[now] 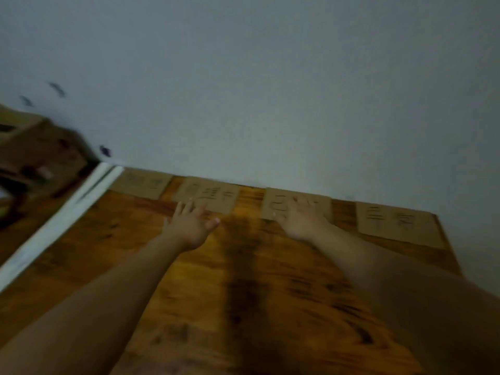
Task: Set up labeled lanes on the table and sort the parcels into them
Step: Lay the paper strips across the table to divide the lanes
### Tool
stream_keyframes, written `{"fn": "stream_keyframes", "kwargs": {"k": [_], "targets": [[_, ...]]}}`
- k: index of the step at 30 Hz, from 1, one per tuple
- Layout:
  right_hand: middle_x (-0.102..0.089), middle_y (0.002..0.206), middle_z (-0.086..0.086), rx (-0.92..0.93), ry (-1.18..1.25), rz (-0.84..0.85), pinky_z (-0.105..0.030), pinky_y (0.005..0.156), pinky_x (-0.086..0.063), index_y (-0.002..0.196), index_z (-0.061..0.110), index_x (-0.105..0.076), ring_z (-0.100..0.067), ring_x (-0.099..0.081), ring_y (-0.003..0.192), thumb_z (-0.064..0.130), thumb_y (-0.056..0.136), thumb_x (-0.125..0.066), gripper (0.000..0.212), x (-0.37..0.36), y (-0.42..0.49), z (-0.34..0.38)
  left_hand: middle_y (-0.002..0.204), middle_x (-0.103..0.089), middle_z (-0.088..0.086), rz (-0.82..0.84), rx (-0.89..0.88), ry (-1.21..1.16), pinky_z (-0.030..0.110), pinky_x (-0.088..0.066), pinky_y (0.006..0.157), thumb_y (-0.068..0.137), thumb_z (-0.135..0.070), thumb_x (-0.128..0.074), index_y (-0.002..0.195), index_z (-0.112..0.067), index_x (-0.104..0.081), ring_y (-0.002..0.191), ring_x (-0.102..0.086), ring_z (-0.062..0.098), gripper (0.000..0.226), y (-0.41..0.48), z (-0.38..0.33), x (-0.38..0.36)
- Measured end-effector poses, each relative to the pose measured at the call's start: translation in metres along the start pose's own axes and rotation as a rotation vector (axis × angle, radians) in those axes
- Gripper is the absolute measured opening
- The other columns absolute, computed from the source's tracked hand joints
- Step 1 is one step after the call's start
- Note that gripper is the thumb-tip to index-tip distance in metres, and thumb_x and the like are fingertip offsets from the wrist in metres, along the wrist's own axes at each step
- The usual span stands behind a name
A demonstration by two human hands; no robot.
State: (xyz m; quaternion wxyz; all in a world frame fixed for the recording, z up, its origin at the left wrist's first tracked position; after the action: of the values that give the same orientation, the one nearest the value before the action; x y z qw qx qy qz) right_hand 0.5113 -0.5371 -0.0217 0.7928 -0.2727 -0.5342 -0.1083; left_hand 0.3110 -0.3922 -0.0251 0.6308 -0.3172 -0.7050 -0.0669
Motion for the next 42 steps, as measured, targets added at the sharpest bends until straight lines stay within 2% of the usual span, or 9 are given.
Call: {"fn": "stream_keyframes", "kwargs": {"k": [9,16,25,28,31,34,38,40,42], "targets": [[-0.021,0.156,-0.011,0.168,-0.044,0.055,-0.043,0.116,-0.021,0.151,0.018,-0.020,-0.031,-0.020,0.143,0.057,0.096,-0.034,0.069,-0.055,-0.001,0.286,0.160,-0.004,0.003,-0.095,0.243,-0.124,0.051,-0.013,0.116,0.090,-0.060,-0.040,0.150,-0.029,-0.012,0.146,0.000,0.028,0.073,-0.081,0.308,0.071],[-0.019,0.156,-0.011,0.316,-0.057,0.172,-0.040,0.115,-0.023,0.151,0.019,-0.021,-0.031,-0.020,0.142,0.057,0.096,-0.037,0.069,-0.117,0.038,0.426,0.157,-0.017,0.008,-0.058,0.377,-0.143,0.045,-0.023,0.115,0.091,-0.052,-0.049,0.150,-0.019,-0.017,0.144,-0.014,0.030,0.075,-0.084,0.456,0.059],[-0.023,0.155,-0.012,0.298,0.016,0.355,-0.039,0.117,-0.022,0.151,0.017,-0.021,-0.030,-0.022,0.142,0.050,0.096,-0.043,0.068,-0.224,0.110,0.509,0.148,-0.034,0.009,0.078,0.347,-0.189,0.039,-0.034,0.108,0.092,-0.038,-0.053,0.146,-0.014,-0.027,0.133,-0.035,0.028,0.064,-0.002,0.531,-0.008],[-0.025,0.154,-0.013,0.240,0.055,0.403,-0.037,0.116,-0.020,0.150,0.013,-0.024,-0.031,-0.021,0.141,0.042,0.099,-0.042,0.062,-0.249,0.116,0.521,0.137,-0.042,0.010,0.121,0.282,-0.171,0.037,-0.041,0.102,0.094,-0.034,-0.049,0.139,-0.014,-0.034,0.121,-0.046,0.025,0.052,0.020,0.545,-0.018],[-0.036,0.146,-0.012,0.177,0.097,0.367,-0.035,0.113,-0.026,0.145,0.013,-0.034,-0.029,-0.032,0.135,0.033,0.099,-0.043,0.051,-0.262,0.117,0.535,0.130,-0.047,0.008,0.151,0.190,-0.095,0.030,-0.042,0.093,0.091,-0.032,-0.050,0.132,-0.015,-0.040,0.112,-0.048,0.021,0.046,0.039,0.560,-0.028],[-0.039,0.143,-0.011,0.072,0.182,0.307,-0.037,0.110,-0.031,0.142,0.013,-0.038,-0.028,-0.036,0.132,0.034,0.098,-0.045,0.050,-0.268,0.114,0.549,0.124,-0.052,0.011,0.111,0.161,-0.155,0.031,-0.043,0.087,0.093,-0.022,-0.049,0.125,-0.010,-0.049,0.109,-0.053,0.027,0.035,0.050,0.568,-0.018],[-0.024,0.154,-0.011,-0.051,0.290,0.308,-0.040,0.113,-0.027,0.150,0.016,-0.024,-0.031,-0.027,0.140,0.038,0.099,-0.044,0.059,-0.282,0.096,0.570,0.113,-0.060,0.012,0.097,0.129,-0.163,0.033,-0.045,0.082,0.092,-0.021,-0.051,0.115,-0.006,-0.053,0.105,-0.058,0.029,0.027,0.054,0.575,-0.007],[-0.024,0.155,-0.010,-0.111,0.323,0.294,-0.040,0.113,-0.026,0.150,0.018,-0.024,-0.030,-0.027,0.140,0.038,0.099,-0.044,0.059,-0.290,0.085,0.579,0.109,-0.060,0.011,0.129,0.128,-0.215,0.031,-0.045,0.079,0.087,-0.026,-0.060,0.113,-0.006,-0.051,0.102,-0.059,0.028,0.034,0.055,0.579,-0.013],[-0.025,0.154,-0.010,-0.156,0.356,0.281,-0.039,0.114,-0.026,0.150,0.020,-0.024,-0.030,-0.027,0.140,0.040,0.098,-0.045,0.059,-0.295,0.075,0.584,0.103,-0.064,0.011,0.120,0.089,-0.225,0.028,-0.044,0.072,0.090,-0.023,-0.055,0.102,-0.004,-0.055,0.094,-0.062,0.028,0.023,0.057,0.574,-0.014]]}}
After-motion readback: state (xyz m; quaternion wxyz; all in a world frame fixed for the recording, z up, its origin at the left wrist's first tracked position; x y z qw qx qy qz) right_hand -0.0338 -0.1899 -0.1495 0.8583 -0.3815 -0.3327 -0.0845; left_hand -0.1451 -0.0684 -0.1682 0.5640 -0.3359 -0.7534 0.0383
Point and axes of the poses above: each hand's wrist, its own y-axis towards the middle knuckle, its own x-axis out of the back of the hand, z = x × y, the point moved 9 cm from there along y, towards the middle knuckle
